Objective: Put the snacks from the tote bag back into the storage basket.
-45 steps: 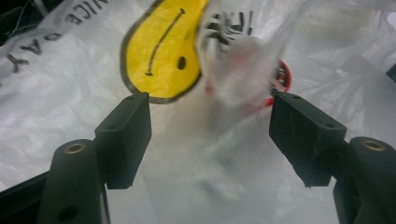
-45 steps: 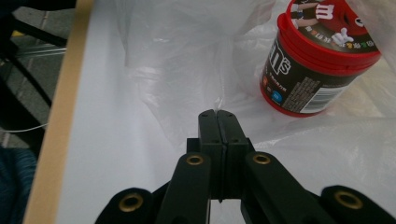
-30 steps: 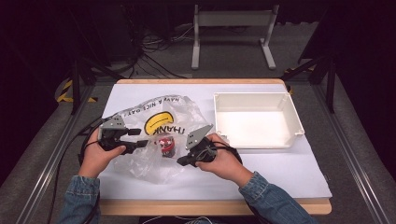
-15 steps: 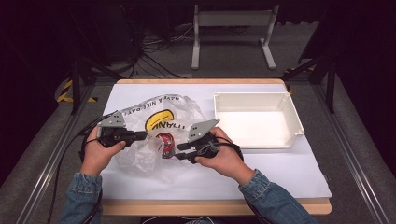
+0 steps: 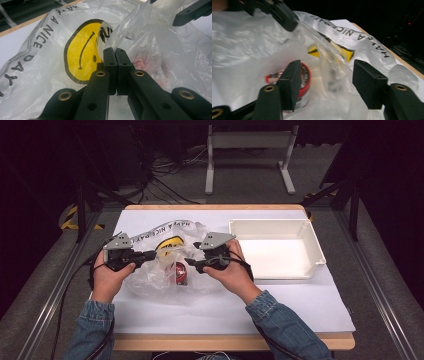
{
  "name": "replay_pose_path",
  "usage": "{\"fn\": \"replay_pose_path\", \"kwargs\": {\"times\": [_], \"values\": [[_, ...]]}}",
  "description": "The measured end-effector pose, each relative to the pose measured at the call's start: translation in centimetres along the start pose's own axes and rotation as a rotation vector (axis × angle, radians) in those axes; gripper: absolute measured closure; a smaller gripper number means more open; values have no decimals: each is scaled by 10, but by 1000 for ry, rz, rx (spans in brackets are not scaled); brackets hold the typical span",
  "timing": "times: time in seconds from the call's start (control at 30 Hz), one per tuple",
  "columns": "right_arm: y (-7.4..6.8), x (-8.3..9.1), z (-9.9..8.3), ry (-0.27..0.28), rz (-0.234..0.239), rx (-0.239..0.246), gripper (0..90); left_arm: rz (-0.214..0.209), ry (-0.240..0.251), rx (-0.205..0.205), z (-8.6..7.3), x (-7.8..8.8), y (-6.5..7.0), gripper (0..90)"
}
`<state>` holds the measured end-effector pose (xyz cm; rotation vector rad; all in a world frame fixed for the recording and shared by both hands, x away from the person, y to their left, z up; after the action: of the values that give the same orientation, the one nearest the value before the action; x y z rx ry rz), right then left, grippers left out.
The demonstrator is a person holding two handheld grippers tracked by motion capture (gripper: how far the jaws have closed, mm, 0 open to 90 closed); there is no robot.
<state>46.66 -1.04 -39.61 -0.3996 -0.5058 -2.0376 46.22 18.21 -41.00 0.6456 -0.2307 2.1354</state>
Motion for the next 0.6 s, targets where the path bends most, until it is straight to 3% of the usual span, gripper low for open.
{"fn": "replay_pose_path", "kwargs": {"times": [0.07,0.13,0.17,0.2,0.23,0.4,0.43,0.47,0.6], "values": [[6,-7,-2,-21,-18,11,407,4,3,6,0,-1,-2,887],[9,-13,-4,-36,-9,8,511,18,4,10,-2,-1,-6,885],[9,-13,-4,-36,-9,8,511,18,4,10,-2,-1,-6,885],[11,-19,-8,-63,9,9,659,23,5,21,-3,-2,-7,885],[11,-21,-9,-72,10,9,695,29,4,25,-4,-3,-11,884],[16,-33,-14,-102,-8,14,761,44,-13,41,-10,-7,-17,881],[17,-35,-15,-109,-10,20,788,47,-19,51,-12,-9,-19,879],[19,-43,-21,-139,-16,37,872,49,-22,53,-14,-10,-20,876],[23,-51,-30,-166,-23,42,897,52,-46,73,-22,-17,-25,869]]}}
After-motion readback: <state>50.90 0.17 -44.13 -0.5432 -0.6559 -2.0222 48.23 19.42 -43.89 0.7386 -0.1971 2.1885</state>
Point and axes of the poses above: each handheld gripper's, and its own axes: x roughly backward along the jaws, z roughly out of its top, y roughly to its right, the point moved 8 cm from there along -x, roughly forward along the jaws, and after that the axes turned 1 degree about x, right-handed, at the moved point
